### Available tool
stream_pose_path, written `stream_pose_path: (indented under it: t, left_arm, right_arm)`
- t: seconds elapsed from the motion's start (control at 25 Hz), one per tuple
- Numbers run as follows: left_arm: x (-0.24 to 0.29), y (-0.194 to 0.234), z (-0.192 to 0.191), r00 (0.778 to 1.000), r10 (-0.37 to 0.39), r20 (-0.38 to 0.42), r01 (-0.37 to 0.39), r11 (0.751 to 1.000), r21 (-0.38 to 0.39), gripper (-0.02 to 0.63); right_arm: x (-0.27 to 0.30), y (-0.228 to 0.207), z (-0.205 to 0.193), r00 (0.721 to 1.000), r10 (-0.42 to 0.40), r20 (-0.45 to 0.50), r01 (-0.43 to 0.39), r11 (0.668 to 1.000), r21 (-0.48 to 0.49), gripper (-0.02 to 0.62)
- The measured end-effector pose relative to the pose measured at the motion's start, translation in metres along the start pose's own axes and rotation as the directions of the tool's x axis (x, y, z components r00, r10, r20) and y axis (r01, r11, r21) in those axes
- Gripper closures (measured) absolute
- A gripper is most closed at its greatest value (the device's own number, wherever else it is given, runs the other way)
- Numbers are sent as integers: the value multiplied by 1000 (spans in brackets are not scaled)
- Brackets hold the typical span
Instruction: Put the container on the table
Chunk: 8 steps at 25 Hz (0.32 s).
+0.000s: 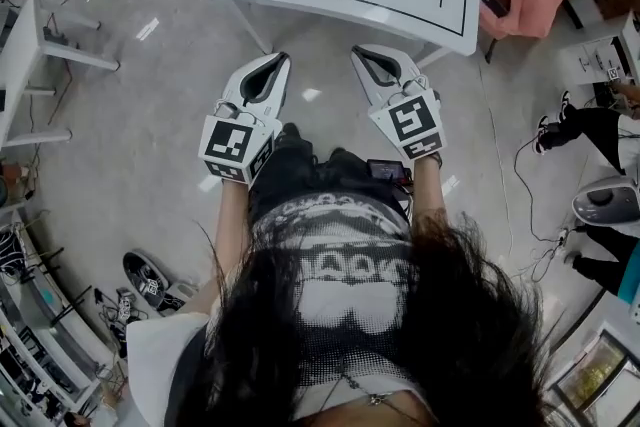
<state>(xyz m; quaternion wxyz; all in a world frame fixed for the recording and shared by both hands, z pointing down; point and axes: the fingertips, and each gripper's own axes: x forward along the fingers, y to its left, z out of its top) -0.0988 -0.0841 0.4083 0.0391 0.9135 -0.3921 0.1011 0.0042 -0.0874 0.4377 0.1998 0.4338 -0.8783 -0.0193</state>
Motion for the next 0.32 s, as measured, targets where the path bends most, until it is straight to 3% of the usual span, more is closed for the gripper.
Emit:
stream_pose_path:
  t: [0.32]
  left_arm:
    - [-2, -16, 8, 1000, 7, 8, -7, 1000, 19, 606]
  right_arm:
    - [-17, -2, 0, 1000, 5, 13, -5, 1000, -1, 592]
